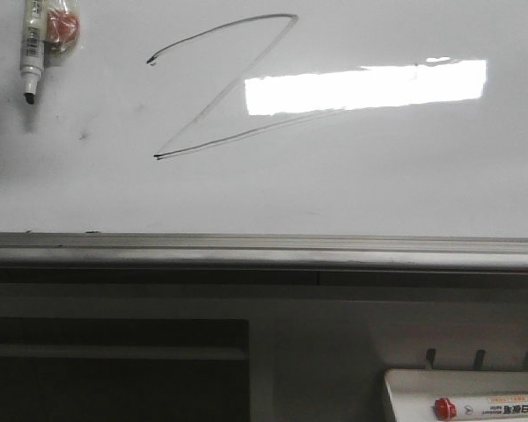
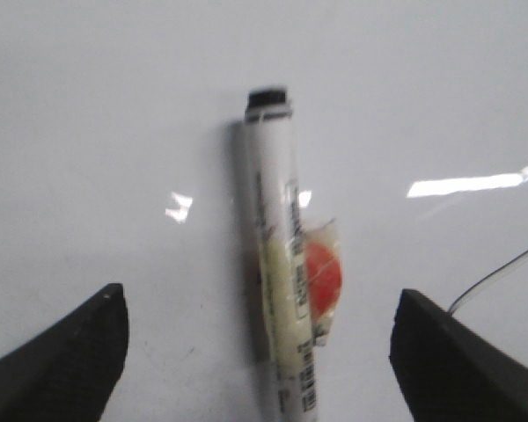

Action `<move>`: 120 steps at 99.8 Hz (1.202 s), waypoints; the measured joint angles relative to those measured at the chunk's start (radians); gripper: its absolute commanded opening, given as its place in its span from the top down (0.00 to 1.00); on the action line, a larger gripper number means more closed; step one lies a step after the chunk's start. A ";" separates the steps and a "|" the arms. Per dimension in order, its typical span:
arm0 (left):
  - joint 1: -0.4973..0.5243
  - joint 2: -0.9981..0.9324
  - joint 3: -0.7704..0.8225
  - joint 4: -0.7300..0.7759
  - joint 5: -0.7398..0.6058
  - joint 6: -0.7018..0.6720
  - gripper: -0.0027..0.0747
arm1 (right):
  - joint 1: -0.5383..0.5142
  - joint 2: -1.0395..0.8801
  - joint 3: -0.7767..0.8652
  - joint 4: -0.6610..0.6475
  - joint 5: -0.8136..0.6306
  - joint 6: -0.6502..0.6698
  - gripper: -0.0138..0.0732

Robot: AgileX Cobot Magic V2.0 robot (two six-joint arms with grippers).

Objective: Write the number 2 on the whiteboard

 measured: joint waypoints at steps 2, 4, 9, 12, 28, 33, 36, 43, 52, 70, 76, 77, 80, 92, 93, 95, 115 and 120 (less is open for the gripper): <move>0.000 -0.023 0.000 0.008 0.000 0.000 0.23 | 0.000 0.000 0.000 -0.009 0.000 0.002 0.91; 0.000 -0.046 0.000 0.018 0.001 0.000 0.23 | 0.000 0.000 0.000 -0.017 0.000 0.002 0.91; 0.000 -0.101 0.000 0.042 0.018 0.000 0.24 | 0.000 0.000 0.000 -0.034 0.000 0.013 0.91; 0.000 -0.132 0.000 0.056 0.035 0.000 0.24 | 0.000 0.000 0.000 -0.043 0.000 0.019 0.91; 0.000 -0.308 0.012 0.126 0.208 0.000 0.35 | 0.000 -0.013 0.005 -0.079 0.011 0.050 0.91; 0.000 -0.365 0.033 0.136 0.260 0.000 0.40 | 0.000 -0.033 0.022 -0.105 0.014 0.079 0.91; 0.000 -0.400 0.048 0.140 0.284 0.000 0.43 | 0.000 -0.050 0.039 -0.123 0.016 0.109 0.91; 0.000 -0.484 0.098 0.145 0.323 0.000 0.50 | 0.000 -0.106 0.089 -0.182 0.016 0.180 0.91; 0.000 -0.591 0.177 0.129 0.341 0.000 0.66 | 0.000 -0.205 0.172 -0.265 0.019 0.276 0.91; 0.000 -0.768 0.296 0.029 0.355 0.000 0.99 | 0.000 -0.429 0.303 -0.341 0.019 0.358 0.91; 0.000 -0.808 0.314 0.009 0.361 0.000 0.99 | 0.000 -0.485 0.324 -0.347 0.021 0.365 0.91; 0.000 -0.812 0.319 0.008 0.361 0.000 0.99 | 0.000 -0.496 0.324 -0.346 0.021 0.365 0.91; 0.000 -0.825 0.323 0.004 0.363 0.000 0.99 | 0.000 -0.513 0.329 -0.349 0.021 0.366 0.91; 0.000 -0.851 0.330 -0.004 0.363 0.000 0.99 | 0.000 -0.526 0.331 -0.355 0.033 0.368 0.91; 0.000 -0.851 0.330 -0.004 0.363 0.000 0.99 | 0.000 -0.526 0.331 -0.355 0.033 0.368 0.91; 0.000 -0.854 0.330 -0.004 0.363 0.000 0.99 | 0.000 -0.526 0.331 -0.355 0.033 0.368 0.91; 0.000 -0.854 0.330 -0.008 0.363 0.000 0.99 | 0.000 -0.526 0.333 -0.357 0.031 0.369 0.91; 0.000 -0.854 0.330 -0.009 0.363 0.000 0.99 | 0.000 -0.526 0.333 -0.357 0.031 0.369 0.91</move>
